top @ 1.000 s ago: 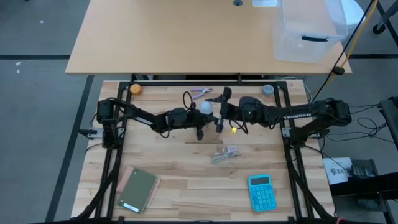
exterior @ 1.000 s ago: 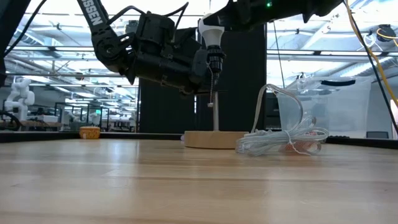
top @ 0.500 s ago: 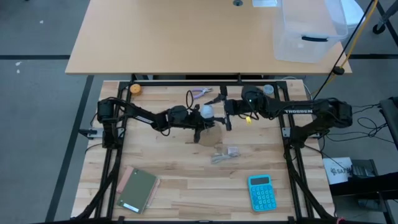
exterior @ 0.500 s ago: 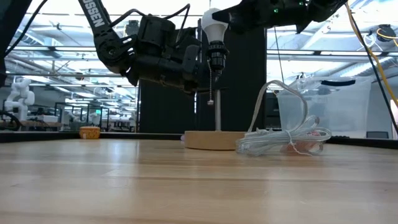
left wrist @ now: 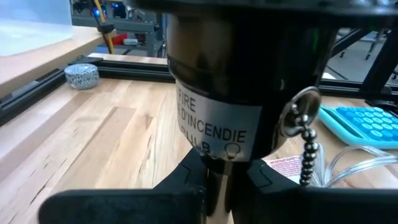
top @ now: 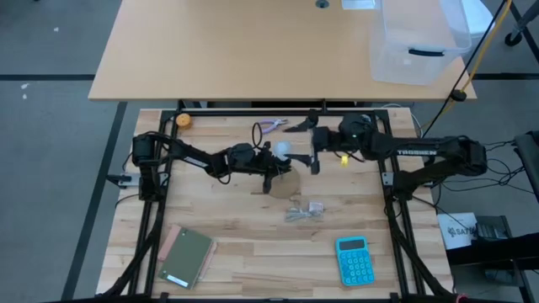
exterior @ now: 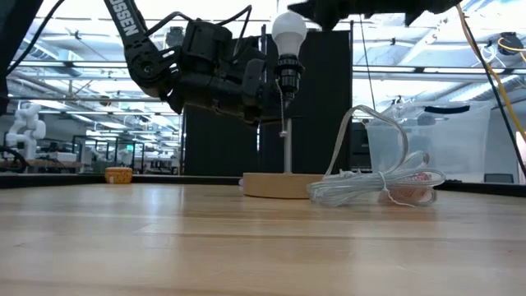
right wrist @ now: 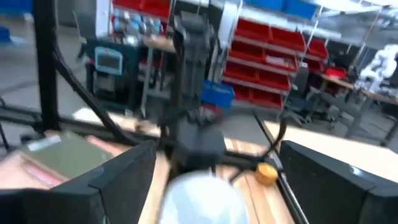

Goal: Screw lightbulb
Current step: Remove the light bulb from the brown lamp

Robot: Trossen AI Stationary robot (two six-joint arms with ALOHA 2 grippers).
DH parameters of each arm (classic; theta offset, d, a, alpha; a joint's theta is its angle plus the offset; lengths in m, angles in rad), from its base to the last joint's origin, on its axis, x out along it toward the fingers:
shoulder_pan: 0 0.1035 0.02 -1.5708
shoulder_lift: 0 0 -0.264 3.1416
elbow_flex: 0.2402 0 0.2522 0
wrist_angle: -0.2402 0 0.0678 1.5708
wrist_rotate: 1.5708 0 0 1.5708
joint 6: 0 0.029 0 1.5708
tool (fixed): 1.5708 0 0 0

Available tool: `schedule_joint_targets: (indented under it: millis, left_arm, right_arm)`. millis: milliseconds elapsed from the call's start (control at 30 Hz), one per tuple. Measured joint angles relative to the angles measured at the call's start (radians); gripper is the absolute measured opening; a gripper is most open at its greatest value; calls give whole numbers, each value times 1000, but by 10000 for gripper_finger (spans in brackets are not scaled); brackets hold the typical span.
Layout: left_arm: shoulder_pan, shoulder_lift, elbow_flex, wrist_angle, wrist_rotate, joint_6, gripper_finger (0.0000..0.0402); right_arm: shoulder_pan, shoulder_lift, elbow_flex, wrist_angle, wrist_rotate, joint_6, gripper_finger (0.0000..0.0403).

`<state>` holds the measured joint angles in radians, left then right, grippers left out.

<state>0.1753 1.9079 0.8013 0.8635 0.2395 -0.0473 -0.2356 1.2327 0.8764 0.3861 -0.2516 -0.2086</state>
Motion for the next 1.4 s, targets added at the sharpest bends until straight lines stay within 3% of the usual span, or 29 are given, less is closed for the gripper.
schedule_joint_targets:
  millis: [133, 367, 567, 800, 1100, 1400]
  left_arm:
    - [-1, 0, 0, 0, -73, -20, 31]
    - [-5, 0, -1, 3, -180, -59, 31]
    - [-4, 0, -1, 3, -299, -102, 31]
    - [-3, -1, -1, 5, -362, -133, 31]
    - [-2, -1, -1, 3, -371, -131, 31]
    - [-2, -1, -1, 3, -371, -130, 31]
  right_arm:
    - [42, -63, 2, -60, 94, 47, 342]
    - [169, -107, 2, -164, 543, 78, 341]
    - [257, -85, 1, -155, 685, 133, 341]
    - [326, 70, 2, -45, 920, 179, 340]
    - [361, 235, 1, 252, 1118, 95, 341]
    - [324, 276, 1, 307, 1118, 117, 341]
